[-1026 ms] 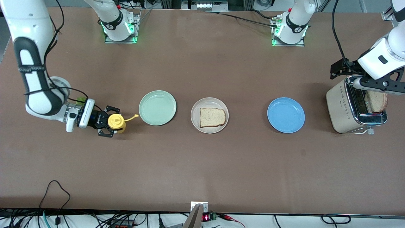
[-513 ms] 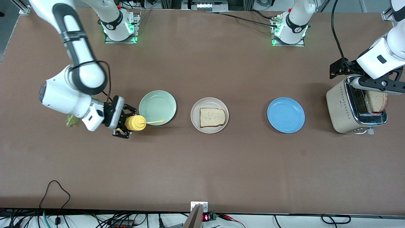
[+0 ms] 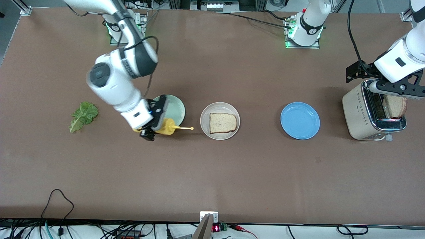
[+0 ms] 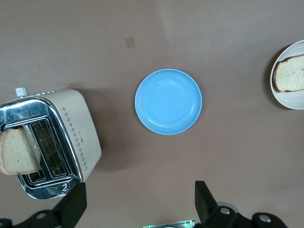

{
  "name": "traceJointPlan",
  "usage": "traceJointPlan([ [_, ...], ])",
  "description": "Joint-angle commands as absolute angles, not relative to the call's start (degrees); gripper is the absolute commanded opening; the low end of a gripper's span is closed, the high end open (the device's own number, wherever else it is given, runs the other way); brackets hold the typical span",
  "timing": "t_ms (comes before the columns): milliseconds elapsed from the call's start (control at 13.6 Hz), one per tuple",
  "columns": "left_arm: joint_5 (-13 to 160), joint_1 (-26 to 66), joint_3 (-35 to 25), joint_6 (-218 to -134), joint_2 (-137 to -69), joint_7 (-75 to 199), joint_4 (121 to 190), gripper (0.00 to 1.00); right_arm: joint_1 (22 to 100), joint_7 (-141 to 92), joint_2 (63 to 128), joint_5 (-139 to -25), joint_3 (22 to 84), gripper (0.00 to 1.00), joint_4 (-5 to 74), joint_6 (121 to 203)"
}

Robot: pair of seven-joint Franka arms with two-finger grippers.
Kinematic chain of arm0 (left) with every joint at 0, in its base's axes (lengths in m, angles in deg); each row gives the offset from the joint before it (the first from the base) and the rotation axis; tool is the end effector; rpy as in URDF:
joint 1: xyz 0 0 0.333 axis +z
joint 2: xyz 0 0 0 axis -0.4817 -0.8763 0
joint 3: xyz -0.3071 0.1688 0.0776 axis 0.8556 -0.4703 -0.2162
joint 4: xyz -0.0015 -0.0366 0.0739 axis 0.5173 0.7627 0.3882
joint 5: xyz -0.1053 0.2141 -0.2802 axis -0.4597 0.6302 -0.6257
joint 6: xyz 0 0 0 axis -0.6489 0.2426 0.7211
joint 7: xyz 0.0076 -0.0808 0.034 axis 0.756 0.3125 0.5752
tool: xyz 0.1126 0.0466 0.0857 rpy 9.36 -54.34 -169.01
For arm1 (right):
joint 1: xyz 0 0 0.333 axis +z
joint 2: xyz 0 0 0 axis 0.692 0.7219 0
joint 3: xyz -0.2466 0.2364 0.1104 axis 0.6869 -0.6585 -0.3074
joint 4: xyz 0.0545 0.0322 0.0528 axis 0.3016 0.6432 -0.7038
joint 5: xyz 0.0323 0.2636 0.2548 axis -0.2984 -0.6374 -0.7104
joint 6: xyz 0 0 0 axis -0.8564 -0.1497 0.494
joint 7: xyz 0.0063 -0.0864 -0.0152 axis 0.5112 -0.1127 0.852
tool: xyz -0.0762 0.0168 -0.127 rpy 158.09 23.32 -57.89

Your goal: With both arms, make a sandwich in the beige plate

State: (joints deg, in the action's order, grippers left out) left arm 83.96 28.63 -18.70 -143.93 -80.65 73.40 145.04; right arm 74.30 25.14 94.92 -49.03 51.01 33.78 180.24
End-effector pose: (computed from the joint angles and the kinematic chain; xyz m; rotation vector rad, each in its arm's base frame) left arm 0.5302 -0.0403 0.5990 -3.1043 0.2656 0.1963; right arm 0.6047 0.3191 0.3925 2.3669 1.9979 0.3445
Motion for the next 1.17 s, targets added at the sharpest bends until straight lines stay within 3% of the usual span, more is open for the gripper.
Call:
traceJointPlan([
  [0,83.5,28.7,-18.6,-143.2,-79.7,73.8,145.2,1.00,79.6,14.3,95.9,-37.8,51.8,0.39,32.4,177.5],
  [220,83.5,28.7,-18.7,-143.1,-79.7,73.9,145.2,1.00,84.7,4.2,98.5,-27.0,51.8,0.39,30.8,173.5],
  [586,83.5,28.8,-18.8,-143.1,-79.6,73.9,145.2,1.00,92.1,-1.7,107.6,-16.0,51.8,0.39,18.2,158.0],
  [1099,83.4,29.3,-19.2,-143.2,-79.8,73.9,142.8,1.00,96.0,-4.9,111.5,-7.9,51.9,0.39,17.8,155.2],
])
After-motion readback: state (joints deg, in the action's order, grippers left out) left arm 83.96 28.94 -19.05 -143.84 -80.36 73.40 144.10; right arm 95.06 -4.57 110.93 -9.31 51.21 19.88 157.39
